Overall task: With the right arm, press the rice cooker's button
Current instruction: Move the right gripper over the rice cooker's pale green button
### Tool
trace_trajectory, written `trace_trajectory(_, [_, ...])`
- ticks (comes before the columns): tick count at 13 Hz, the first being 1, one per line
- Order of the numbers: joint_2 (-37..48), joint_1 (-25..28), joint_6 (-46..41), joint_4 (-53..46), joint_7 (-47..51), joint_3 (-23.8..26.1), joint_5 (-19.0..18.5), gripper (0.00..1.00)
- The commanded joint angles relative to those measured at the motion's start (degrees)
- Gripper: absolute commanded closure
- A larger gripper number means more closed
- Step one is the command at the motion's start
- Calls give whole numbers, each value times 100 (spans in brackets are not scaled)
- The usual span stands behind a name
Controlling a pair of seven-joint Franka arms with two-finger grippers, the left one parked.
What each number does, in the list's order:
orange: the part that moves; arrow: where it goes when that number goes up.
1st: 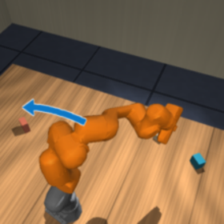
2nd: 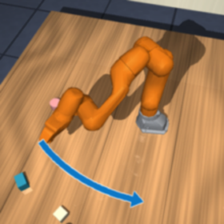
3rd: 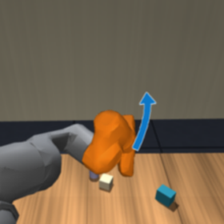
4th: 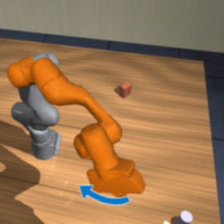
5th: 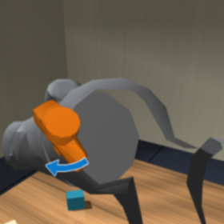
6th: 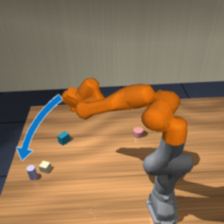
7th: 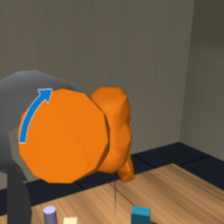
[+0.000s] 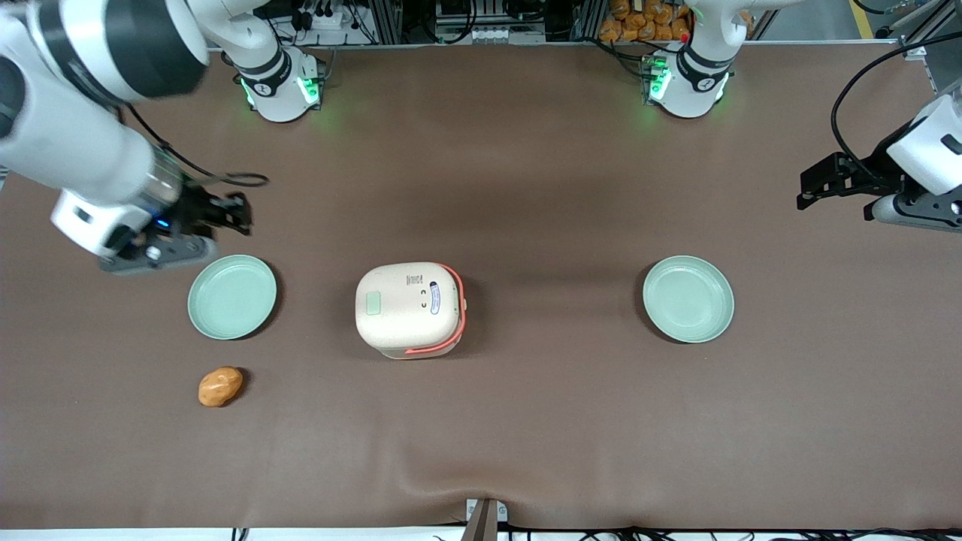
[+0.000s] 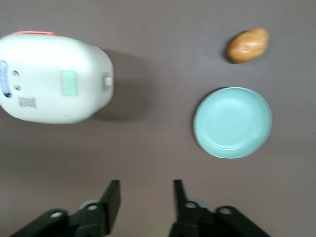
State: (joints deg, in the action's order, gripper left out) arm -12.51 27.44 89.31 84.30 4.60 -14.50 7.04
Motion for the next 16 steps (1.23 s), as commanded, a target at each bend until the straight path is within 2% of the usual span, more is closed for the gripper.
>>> trace_trajectory(1, [-330, 392, 279, -106, 540, -62, 228, 100])
trace_trajectory(3, [-549, 586, 542, -98, 866, -62, 227, 100])
trace_trajectory(8, [-972, 885, 1123, -98, 893, -62, 210, 100])
trace_trajectory(16, [-1517, 1027, 1966, -115, 1042, -71, 166, 100])
